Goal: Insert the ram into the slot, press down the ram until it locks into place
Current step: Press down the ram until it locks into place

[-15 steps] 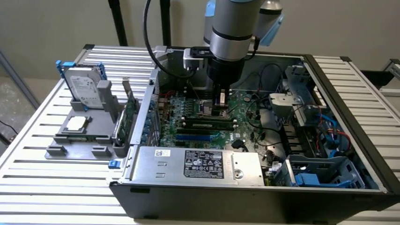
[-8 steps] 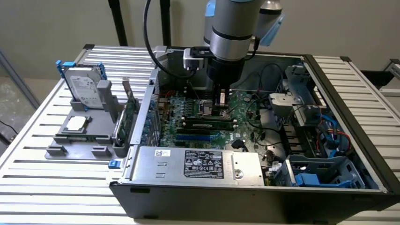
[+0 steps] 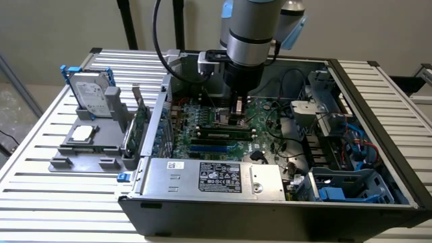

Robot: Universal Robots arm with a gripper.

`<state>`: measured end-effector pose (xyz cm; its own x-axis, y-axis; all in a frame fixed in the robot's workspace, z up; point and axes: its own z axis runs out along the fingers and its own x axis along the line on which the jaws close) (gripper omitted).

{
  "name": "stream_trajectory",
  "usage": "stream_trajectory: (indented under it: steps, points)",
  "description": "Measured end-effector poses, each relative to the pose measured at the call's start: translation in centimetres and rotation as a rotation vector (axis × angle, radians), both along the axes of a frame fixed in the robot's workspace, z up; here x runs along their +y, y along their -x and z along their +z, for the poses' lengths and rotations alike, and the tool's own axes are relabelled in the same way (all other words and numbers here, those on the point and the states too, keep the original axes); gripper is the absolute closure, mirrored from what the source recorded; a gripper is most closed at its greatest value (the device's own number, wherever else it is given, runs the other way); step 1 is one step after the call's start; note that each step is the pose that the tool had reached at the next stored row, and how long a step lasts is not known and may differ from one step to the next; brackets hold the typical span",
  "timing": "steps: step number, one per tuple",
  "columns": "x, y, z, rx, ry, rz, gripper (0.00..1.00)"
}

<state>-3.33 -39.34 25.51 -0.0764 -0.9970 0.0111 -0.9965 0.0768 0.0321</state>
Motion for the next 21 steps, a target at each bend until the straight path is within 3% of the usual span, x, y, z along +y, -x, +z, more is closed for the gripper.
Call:
stream_trajectory:
  steps: [21]
  points:
    - [-0.01,0.0,0.0,0.0,0.0001,-0.364,0.89]
